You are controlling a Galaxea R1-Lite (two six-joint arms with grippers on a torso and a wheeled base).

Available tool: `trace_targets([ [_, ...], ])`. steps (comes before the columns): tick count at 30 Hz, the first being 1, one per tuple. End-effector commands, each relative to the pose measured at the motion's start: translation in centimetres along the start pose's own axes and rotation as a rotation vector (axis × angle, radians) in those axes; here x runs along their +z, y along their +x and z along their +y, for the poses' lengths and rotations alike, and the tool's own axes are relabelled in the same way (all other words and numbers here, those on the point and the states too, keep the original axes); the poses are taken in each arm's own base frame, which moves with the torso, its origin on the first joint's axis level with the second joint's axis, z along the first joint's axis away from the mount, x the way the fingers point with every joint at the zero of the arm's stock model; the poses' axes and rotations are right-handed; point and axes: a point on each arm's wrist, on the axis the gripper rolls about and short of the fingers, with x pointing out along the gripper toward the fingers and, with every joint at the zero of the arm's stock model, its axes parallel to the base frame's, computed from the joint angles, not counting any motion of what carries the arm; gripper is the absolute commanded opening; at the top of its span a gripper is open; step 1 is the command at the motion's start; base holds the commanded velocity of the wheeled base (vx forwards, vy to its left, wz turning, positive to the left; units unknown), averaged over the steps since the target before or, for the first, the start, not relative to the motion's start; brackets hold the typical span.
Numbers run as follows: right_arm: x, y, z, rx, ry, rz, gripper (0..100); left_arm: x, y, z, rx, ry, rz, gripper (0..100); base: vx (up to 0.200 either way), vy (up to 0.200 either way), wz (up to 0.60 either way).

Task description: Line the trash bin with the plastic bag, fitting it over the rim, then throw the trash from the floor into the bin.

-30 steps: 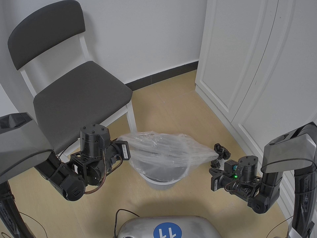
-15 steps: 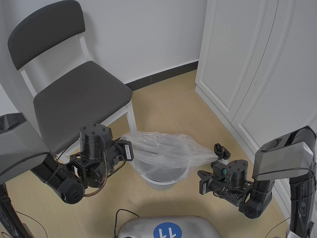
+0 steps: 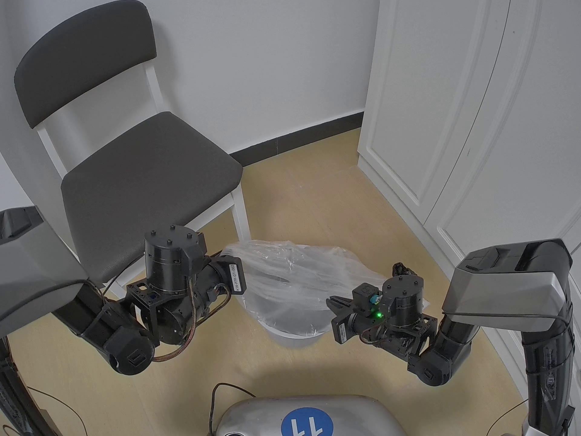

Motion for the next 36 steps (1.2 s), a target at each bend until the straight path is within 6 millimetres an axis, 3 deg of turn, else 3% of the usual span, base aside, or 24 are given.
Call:
trace_targets([
  [1, 0.5, -0.6, 0.6, 0.04, -0.004, 0.001, 100, 0.0, 0.0, -0.1, -0.003, 0.001, 0.001, 0, 0.0, 0.0, 0.0],
  [15, 0.8, 0.9, 1.3, 0.073, -0.013, 0.117, 100, -0.2, -0.2, -0.5, -0.017, 0.005, 0.005, 0, 0.0, 0.0, 0.0],
  [24, 1.6, 4.5, -0.7, 0.023, 0.033, 0.111, 100, -0.2, -0.2, -0.6, -0.02, 0.005, 0.002, 0, 0.0, 0.0, 0.0],
  [30, 0.6, 6.8, -1.7, -0.006, 0.099, 0.094, 100, -0.2, -0.3, -0.7, -0.023, 0.004, 0.001, 0, 0.0, 0.0, 0.0],
  [36, 0.9, 6.2, -1.6, -0.006, 0.112, 0.093, 100, -0.1, -0.2, -0.8, -0.029, -0.002, -0.02, 0, 0.0, 0.0, 0.0],
])
